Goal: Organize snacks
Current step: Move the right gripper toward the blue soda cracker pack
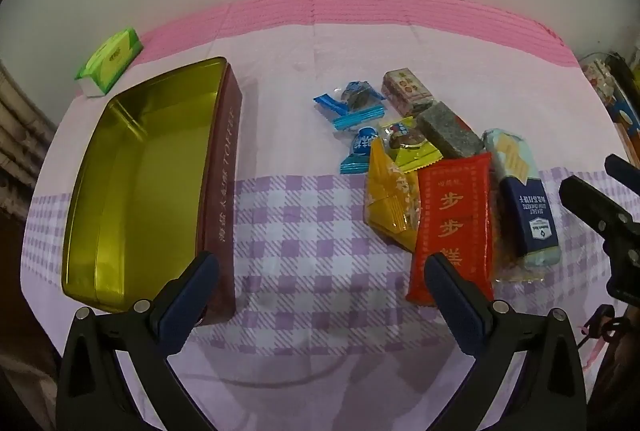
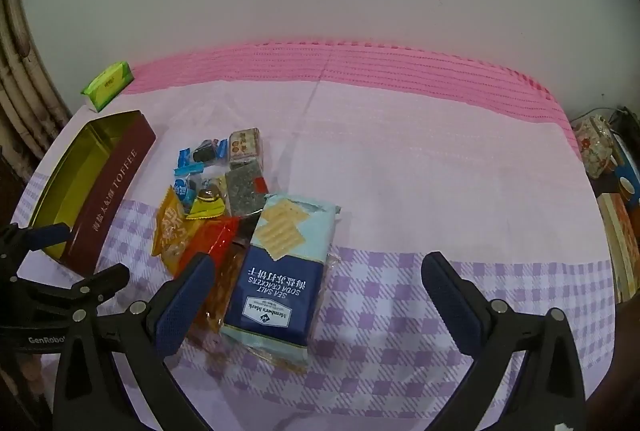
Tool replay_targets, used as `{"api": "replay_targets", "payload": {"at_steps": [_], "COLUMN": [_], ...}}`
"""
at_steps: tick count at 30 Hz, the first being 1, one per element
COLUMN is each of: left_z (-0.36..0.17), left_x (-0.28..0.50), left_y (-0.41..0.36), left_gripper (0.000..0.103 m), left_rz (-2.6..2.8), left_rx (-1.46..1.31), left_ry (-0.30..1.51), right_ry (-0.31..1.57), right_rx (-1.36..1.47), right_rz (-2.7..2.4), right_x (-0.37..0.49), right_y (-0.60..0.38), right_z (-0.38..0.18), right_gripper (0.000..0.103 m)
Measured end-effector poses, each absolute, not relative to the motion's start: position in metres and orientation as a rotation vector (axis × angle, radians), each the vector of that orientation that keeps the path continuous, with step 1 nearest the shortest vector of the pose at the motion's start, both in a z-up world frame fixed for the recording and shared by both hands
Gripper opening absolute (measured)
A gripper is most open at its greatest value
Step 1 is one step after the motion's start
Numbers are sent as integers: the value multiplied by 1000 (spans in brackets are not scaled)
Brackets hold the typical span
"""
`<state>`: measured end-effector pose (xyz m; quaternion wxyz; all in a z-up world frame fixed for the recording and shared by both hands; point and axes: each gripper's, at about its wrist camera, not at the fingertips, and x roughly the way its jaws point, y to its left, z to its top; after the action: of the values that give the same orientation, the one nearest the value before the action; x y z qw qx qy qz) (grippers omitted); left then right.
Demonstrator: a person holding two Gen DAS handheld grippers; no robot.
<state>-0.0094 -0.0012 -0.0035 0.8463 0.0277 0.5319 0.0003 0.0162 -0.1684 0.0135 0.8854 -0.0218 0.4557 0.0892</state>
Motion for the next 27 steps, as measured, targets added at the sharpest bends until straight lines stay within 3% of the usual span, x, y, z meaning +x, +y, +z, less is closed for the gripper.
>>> {"api": "replay_targets", "payload": {"at_steps": [27], "left_z": [-6], "left_x": [-7], "left_y": [0], "left_gripper": [102], "left_rz": [-8], "left_rx": [46], "left_ry": [1150], "right_ry": [976], "right_rx": [-61], "right_rz": [213], "right_x": [14], "right_y": [-161], "right_z": [3], "right_gripper": [102]}}
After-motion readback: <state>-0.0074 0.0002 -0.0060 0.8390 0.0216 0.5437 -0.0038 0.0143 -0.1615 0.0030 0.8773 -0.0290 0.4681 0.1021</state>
